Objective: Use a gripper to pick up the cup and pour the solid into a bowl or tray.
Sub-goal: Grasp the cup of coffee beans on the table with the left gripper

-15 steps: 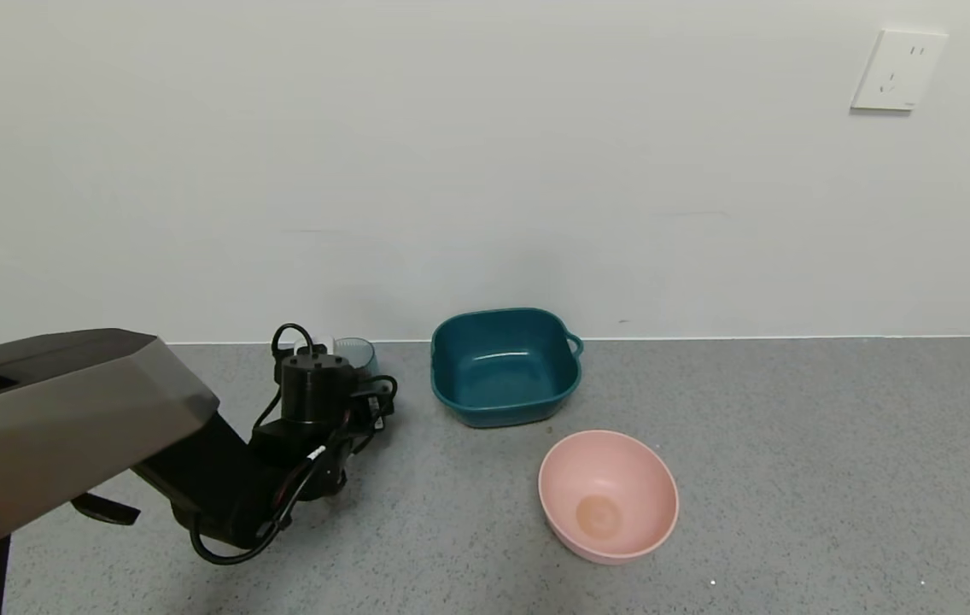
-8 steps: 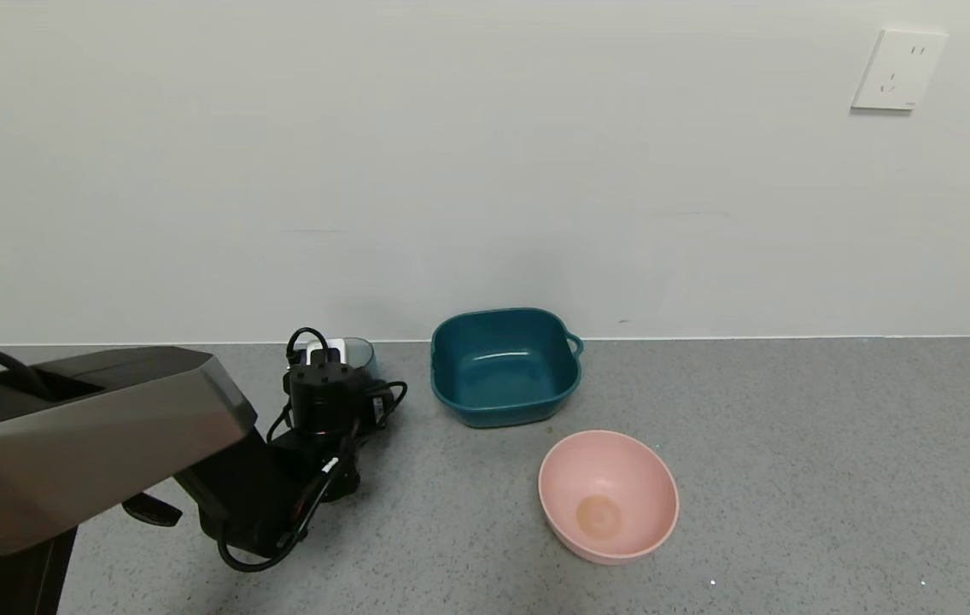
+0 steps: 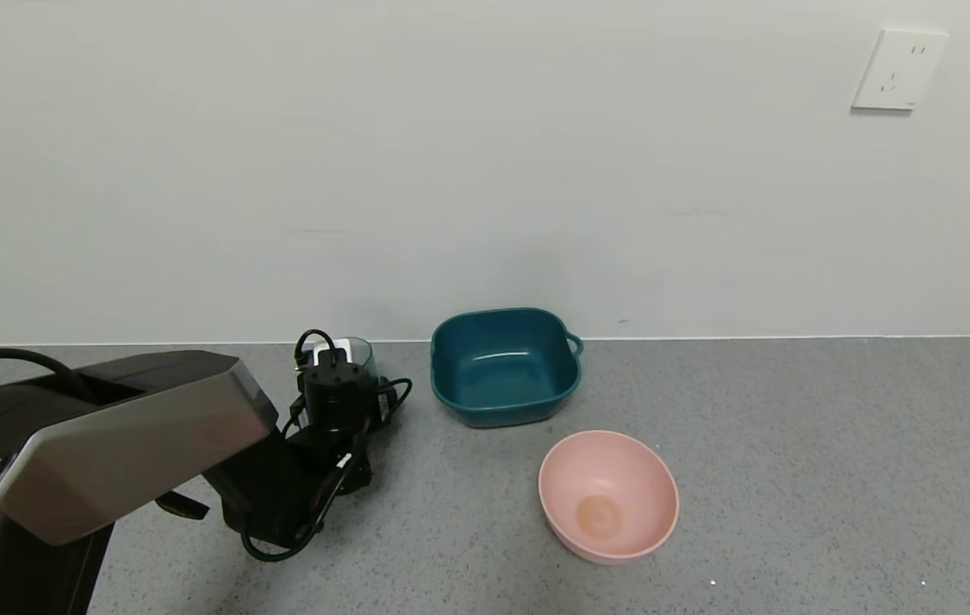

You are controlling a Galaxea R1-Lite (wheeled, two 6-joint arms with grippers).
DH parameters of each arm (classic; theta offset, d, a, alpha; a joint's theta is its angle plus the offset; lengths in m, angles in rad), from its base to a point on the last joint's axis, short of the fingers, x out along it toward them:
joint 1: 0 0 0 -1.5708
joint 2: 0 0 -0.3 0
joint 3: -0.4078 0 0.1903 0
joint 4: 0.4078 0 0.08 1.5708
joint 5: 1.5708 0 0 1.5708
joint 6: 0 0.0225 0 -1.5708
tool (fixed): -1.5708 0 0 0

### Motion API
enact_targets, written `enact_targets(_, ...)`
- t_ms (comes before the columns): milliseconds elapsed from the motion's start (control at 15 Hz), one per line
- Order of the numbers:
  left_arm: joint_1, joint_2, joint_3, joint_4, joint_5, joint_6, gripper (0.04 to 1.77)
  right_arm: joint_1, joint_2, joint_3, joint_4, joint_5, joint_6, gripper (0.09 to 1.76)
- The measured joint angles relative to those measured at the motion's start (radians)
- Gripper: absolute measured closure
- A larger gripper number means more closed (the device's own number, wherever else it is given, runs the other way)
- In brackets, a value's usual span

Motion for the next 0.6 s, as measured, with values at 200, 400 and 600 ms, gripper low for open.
enact_targets(200,0.000,0.007,-0.002,-0.016,0.001,0.001,0.09,0.000,0.000,0.000,0.000,0.000,0.000,0.14)
enact_targets(400,0.002,0.010,-0.005,-0.016,0.000,0.000,0.22,0.000,0.000,0.000,0.000,0.000,0.000,0.14)
enact_targets(600,0.003,0.010,-0.005,-0.016,0.000,0.000,0.49,0.000,0.000,0.000,0.000,0.000,0.000,0.14)
